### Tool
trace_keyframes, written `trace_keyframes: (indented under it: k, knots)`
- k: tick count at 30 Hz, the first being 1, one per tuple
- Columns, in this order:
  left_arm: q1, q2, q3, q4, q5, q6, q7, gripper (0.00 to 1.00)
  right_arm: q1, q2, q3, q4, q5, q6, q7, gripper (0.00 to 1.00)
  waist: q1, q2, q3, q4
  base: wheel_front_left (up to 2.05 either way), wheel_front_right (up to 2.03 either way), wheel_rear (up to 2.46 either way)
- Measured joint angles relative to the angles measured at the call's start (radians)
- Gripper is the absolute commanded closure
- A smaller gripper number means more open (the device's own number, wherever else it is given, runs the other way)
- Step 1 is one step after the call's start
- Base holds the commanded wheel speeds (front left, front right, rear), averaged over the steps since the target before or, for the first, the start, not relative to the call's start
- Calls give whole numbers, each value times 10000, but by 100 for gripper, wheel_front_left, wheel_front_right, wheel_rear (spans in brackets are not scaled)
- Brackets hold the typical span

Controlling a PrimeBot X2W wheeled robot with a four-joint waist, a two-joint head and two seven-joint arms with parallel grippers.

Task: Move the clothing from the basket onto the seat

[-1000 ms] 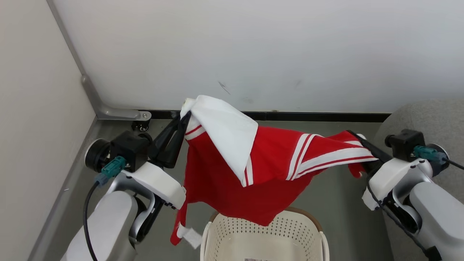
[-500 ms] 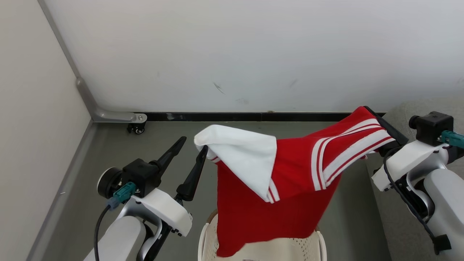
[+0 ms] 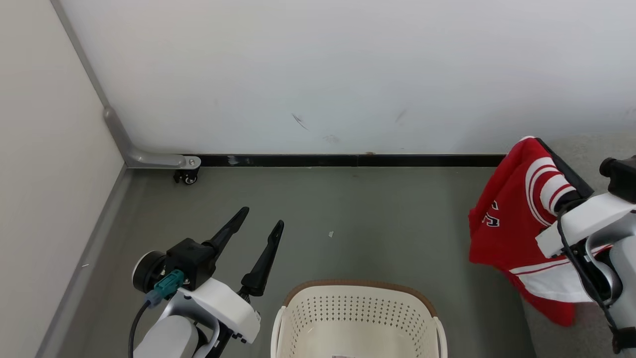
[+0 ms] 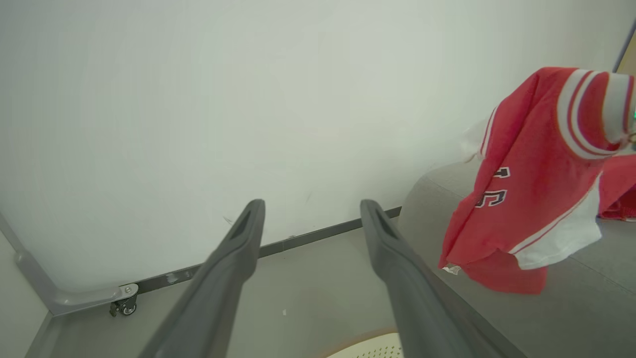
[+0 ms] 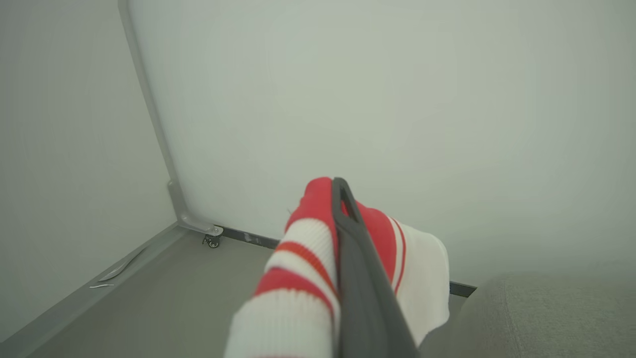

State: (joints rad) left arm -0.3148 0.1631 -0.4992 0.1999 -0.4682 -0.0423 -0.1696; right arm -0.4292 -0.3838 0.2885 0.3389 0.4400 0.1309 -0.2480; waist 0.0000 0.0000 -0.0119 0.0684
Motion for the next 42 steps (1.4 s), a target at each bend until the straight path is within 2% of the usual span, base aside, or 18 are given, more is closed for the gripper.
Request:
trace_keyframes:
  k: [11,21,37,42]
  knots:
    - [3,-33,-35,-138,38,17,-169,0,547,8,-1467,-662,-364,0,-2,100,0,0,99,-151,0,0,0]
    - [-3,-115,-105,-347,128,19,-337,0,1170,107,-2286,-1488,-725,0,-15,100,0,0,233,-445,0,0,0]
    - [-61,-387,-456,-395,130,-146,-435,0,2686,477,-4065,-2757,-1348,0,-21,100,0,0,333,-1438,0,0,0]
    - [-66,-426,-529,-378,130,-222,-445,0,3087,658,-4349,-3183,-1444,0,-17,100,0,0,369,-1819,0,0,0]
